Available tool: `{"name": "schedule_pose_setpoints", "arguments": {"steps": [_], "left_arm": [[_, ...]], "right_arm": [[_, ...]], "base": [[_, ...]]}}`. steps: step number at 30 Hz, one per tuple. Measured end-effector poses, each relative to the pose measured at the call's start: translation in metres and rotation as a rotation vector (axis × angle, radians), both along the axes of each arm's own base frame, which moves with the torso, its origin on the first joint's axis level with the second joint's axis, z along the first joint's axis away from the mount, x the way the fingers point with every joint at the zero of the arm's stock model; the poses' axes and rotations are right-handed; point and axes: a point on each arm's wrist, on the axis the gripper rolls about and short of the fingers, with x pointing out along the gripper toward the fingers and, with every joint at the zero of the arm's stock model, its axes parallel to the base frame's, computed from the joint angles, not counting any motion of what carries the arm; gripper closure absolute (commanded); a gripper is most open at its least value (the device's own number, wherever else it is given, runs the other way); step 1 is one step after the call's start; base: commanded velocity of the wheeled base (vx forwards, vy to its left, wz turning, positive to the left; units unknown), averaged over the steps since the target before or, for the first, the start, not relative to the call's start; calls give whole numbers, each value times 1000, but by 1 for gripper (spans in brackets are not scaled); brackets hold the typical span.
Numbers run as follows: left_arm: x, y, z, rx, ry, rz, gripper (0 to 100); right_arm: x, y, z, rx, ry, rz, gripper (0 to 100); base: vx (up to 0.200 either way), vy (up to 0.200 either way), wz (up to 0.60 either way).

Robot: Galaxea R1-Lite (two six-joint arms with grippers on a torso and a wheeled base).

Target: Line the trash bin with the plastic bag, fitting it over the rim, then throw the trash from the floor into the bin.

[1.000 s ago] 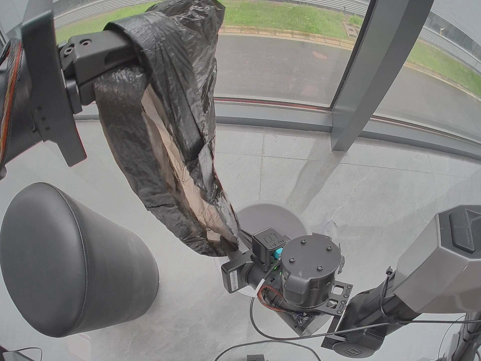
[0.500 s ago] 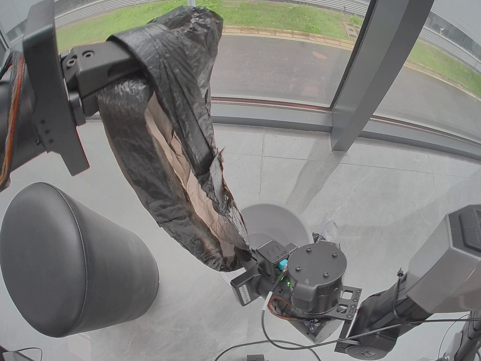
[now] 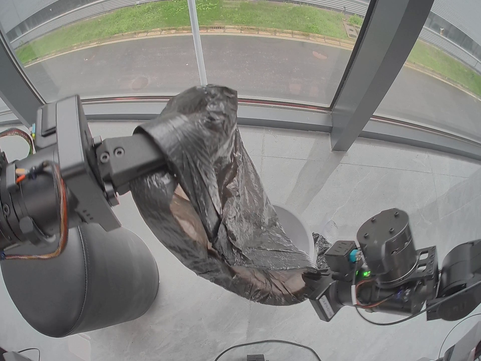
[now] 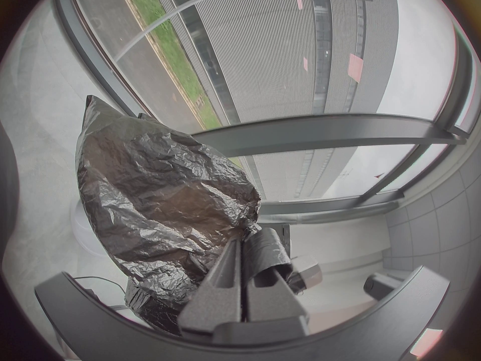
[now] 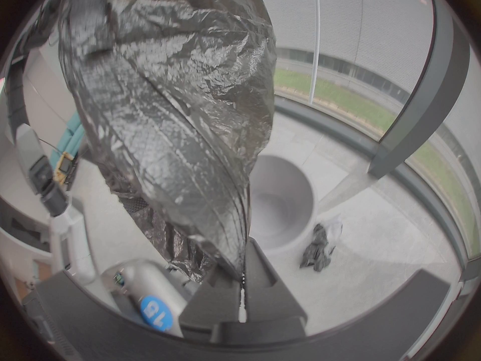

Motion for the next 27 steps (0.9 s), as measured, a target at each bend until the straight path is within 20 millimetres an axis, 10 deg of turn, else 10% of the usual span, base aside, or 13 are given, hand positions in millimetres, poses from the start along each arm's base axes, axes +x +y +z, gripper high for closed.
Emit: {"name": "schedule_pose_setpoints", "arguments": {"steps": [16, 27], "left_arm": [[19, -4, -72, 19, 21, -223, 100], [30, -12, -115, 75, 228, -231, 100]], "right_arm": [[16, -58, 115, 351, 413, 141, 100], [40, -58, 113, 393, 502, 81, 100]], "base": [[0, 0, 0], [0, 0, 0]]}}
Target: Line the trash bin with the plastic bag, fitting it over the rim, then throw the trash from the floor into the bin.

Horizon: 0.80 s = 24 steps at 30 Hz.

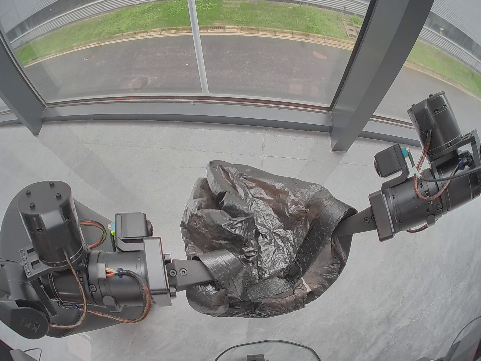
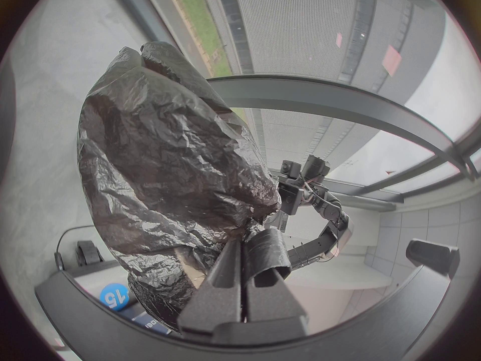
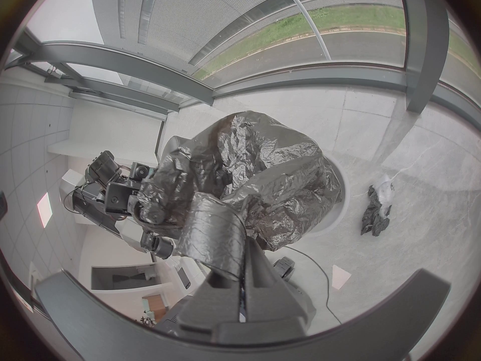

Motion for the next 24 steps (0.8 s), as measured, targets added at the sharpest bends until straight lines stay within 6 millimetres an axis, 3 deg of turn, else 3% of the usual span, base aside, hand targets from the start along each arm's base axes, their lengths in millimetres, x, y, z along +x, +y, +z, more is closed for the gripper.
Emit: {"name": "schedule_pose_setpoints", "arguments": {"steps": [9, 24], "left_arm": [[7, -6, -16, 6, 186, 10, 100], [8, -14, -27, 4, 350, -156, 100]], "right_arm": [[4, 4, -8, 25, 81, 4, 100], [-6, -3, -28, -60, 253, -24, 100]], "base": [[0, 0, 0], [0, 0, 0]]}}
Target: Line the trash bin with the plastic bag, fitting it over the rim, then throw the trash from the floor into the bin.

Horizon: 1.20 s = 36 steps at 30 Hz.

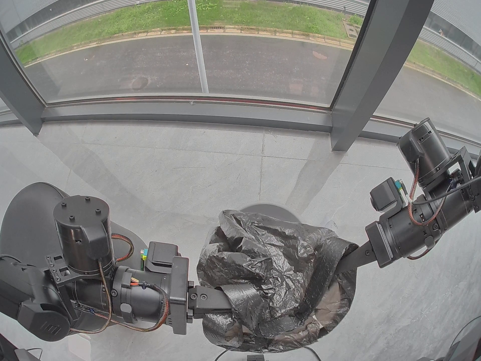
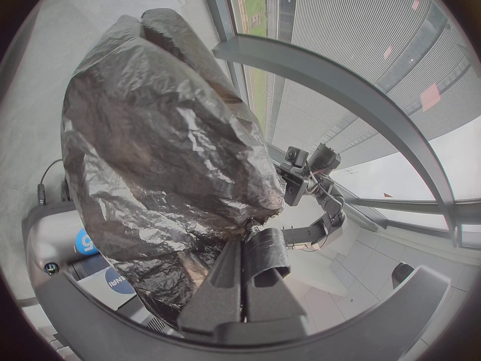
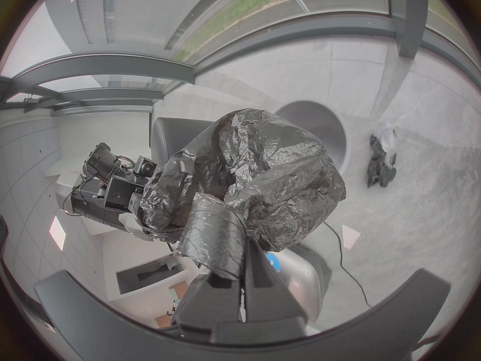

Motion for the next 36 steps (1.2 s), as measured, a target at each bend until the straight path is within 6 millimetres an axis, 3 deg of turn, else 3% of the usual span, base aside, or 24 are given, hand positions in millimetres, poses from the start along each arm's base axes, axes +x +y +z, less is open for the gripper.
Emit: {"name": "schedule_pose_setpoints", "arguments": {"steps": [9, 15, 27, 36], "left_arm": [[-2, -7, -7, 10, 29, -59, 100], [-1, -15, -14, 11, 25, -89, 100], [7, -31, -38, 5, 31, -128, 100], [4, -43, -55, 45, 78, -167, 100]], "right_arm": [[-7, -6, 21, -57, 91, -14, 100], [0, -5, 38, -95, 108, -46, 100], [18, -2, 31, -120, 160, -112, 100], [16, -10, 26, -158, 233, -147, 100]], "base": [[0, 0, 0], [0, 0, 0], [0, 0, 0], [0, 0, 0]]}}
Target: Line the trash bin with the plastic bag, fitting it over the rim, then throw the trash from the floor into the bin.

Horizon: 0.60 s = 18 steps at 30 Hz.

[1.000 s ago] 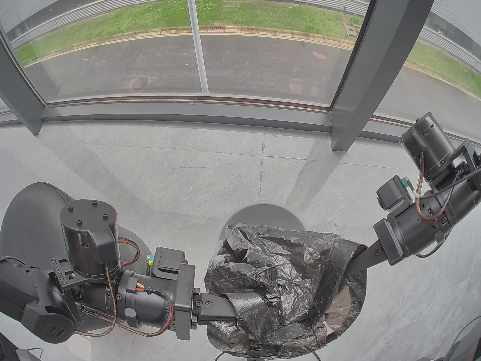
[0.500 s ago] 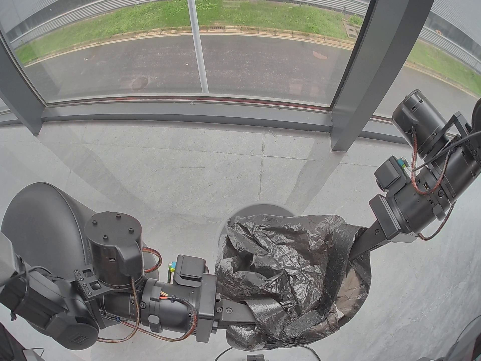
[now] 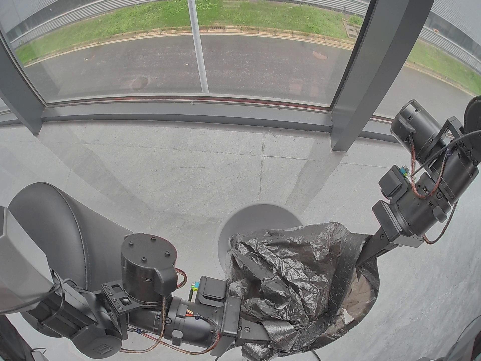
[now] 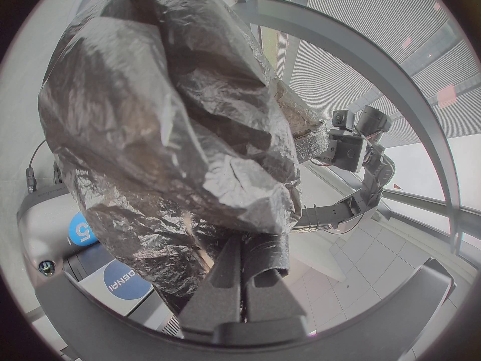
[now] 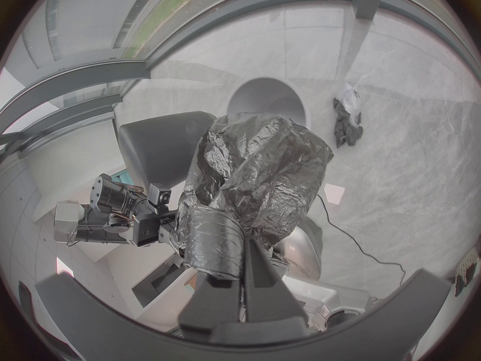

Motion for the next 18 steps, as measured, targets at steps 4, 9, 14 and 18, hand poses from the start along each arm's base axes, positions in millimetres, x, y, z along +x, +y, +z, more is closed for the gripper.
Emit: {"name": "schedule_pose_setpoints", "arguments": {"steps": [4, 9, 14, 18], "left_arm": [[-1, -6, -4, 6, 3, -20, 100], [2, -12, -6, -40, -36, -29, 100], [7, -18, -13, -70, -50, -30, 100], [13, -23, -22, -91, -58, -28, 100]], "right_arm": [[-3, -4, 3, -53, -23, -27, 100], [-5, -6, 5, -82, -40, -53, 100], [-5, -5, 4, -87, -40, -62, 100], [-1, -3, 2, -89, -41, -64, 100]], "base": [[0, 0, 0], [0, 0, 0], [0, 0, 0], [0, 0, 0]]}}
